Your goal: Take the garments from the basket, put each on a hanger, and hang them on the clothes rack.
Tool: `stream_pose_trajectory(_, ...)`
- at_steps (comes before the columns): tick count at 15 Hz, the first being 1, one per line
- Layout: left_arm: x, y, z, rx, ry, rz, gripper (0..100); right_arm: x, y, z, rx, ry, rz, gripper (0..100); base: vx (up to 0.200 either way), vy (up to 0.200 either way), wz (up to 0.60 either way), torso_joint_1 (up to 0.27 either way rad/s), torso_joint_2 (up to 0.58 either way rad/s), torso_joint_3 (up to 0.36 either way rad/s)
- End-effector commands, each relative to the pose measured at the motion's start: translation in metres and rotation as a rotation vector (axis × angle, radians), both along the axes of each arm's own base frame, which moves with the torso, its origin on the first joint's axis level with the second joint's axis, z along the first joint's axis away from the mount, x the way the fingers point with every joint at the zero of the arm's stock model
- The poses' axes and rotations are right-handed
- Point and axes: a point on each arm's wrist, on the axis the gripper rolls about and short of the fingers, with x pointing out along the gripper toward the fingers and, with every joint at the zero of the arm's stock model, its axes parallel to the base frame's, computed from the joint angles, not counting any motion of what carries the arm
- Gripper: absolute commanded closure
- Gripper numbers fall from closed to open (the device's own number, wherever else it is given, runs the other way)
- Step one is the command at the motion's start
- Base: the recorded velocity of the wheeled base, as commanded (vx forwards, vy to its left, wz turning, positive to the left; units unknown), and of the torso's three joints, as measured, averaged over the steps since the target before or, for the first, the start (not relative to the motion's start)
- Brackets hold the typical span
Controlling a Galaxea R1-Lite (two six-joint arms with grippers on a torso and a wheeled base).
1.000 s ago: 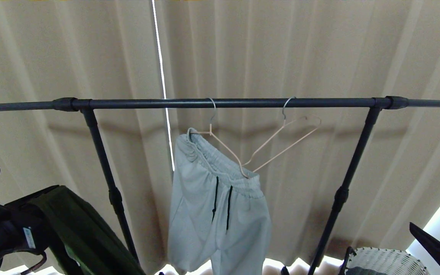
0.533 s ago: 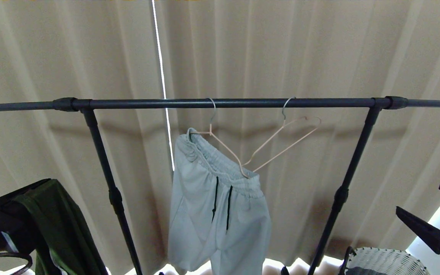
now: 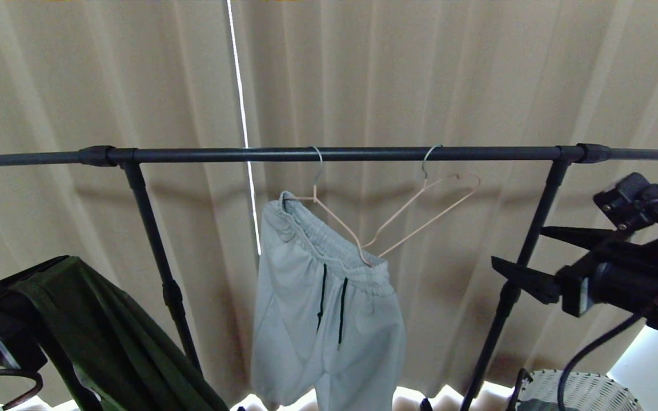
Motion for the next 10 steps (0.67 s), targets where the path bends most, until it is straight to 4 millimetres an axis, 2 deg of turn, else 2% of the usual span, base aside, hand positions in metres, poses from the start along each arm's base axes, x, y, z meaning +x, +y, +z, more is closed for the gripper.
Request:
stream_pose_trajectory(1, 0.001, 0.0, -0.001, 0.001, 0.004, 0.0, 100, 0.029, 0.031, -0.011, 0.027, 0.08, 0.007, 0, 0.0, 0.0, 0.0, 0.0, 0.0, 0.0)
stream_pose_trajectory(2, 0.001, 0.0, -0.001, 0.001, 0.006, 0.0, 100, 0.036, 0.048, -0.01, 0.048, 0.089, -0.016, 0, 0.0, 0.0, 0.0, 0.0, 0.0, 0.0)
stream_pose_trajectory(4, 0.001, 0.0, -0.001, 0.001, 0.006, 0.0, 100, 0.046, 0.065, -0.012, 0.041, 0.087, -0.042, 0, 0.0, 0.0, 0.0, 0.0, 0.0, 0.0)
stream_pose_trajectory(7, 0.001, 0.0, -0.001, 0.001, 0.008, 0.0, 100, 0.07, 0.08, -0.016, 0.029, 0.085, -0.08, 0, 0.0, 0.0, 0.0, 0.0, 0.0, 0.0)
stream_pose_trajectory(10, 0.0, 0.0, -0.003, 0.002, 0.014, -0.001, 100, 0.081, 0.094, -0.019, 0.046, 0.065, -0.077, 0, 0.0, 0.0, 0.0, 0.0, 0.0, 0.0)
